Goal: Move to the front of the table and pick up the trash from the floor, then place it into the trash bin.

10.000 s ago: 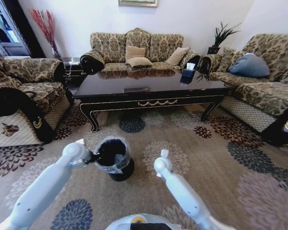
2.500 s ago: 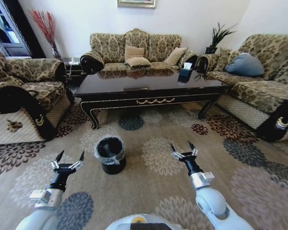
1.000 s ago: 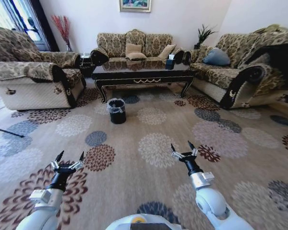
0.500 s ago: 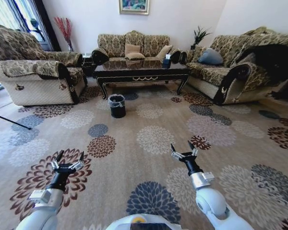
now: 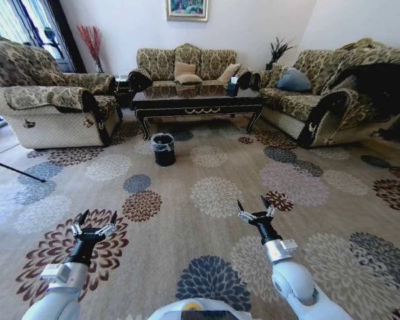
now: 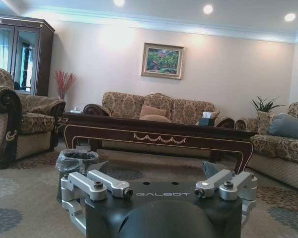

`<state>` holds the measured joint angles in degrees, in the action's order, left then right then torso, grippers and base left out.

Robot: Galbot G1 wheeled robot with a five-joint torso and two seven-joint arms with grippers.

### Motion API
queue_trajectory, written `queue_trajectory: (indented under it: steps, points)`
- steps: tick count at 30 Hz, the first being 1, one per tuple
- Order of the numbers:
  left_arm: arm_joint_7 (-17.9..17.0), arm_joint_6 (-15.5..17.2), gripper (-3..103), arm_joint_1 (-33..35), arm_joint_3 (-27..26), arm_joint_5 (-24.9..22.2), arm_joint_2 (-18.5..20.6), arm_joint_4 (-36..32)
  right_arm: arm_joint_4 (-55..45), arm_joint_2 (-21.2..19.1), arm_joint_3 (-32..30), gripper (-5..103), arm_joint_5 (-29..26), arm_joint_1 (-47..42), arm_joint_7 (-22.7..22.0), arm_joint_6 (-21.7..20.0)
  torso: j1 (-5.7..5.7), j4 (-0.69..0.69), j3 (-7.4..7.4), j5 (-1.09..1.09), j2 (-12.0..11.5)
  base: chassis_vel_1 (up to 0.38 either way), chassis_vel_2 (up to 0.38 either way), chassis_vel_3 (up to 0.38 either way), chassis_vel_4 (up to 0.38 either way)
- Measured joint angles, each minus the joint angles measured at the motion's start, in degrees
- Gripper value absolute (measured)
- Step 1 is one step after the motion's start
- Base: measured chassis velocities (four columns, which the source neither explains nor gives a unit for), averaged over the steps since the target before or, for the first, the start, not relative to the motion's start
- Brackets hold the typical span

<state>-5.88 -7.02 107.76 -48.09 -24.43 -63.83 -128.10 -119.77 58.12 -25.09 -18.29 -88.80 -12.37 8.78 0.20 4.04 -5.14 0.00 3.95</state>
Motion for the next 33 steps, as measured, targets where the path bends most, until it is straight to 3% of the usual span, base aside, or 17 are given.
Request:
queue_trajectory:
  steps: [33]
  points:
    - [0.00,0.00,100,0.00,0.00,0.00,0.00,0.00,0.00,0.00,0.00,100,0.00,-0.01,0.00,0.00,1.40,0.00,-5.76,0.00,7.16,-0.017,0.015,0.017,-0.014]
